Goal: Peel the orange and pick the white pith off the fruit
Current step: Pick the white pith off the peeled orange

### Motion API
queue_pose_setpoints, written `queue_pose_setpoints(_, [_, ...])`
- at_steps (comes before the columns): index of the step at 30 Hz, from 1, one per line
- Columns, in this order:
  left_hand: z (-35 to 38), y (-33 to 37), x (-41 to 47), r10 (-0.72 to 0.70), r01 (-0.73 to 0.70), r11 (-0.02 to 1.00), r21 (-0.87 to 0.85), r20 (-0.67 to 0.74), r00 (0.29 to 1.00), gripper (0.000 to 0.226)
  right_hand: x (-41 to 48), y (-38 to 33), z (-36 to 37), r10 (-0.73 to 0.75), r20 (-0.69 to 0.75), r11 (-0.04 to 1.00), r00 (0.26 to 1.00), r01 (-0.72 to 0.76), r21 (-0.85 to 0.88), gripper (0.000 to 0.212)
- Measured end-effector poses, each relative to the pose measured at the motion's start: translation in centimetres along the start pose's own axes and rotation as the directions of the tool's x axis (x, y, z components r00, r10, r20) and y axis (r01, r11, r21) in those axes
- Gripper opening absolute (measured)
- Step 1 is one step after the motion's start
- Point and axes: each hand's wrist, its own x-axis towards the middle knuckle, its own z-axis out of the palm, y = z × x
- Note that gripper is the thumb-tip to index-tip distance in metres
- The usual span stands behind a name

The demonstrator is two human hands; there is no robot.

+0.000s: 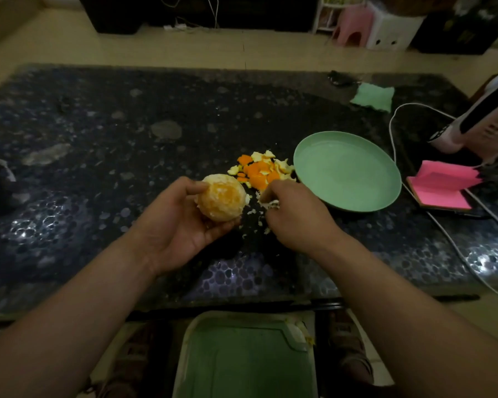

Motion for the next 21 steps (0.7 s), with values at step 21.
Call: queue_pose_setpoints(21, [0.2,0.2,0.6,0.127,-0.134,0.983,0.123,0.058,0.990,0.057,-2.2,-2.4,-2.7,0.000,-0.035,0.842,0.999,0.019,0.538,0.023])
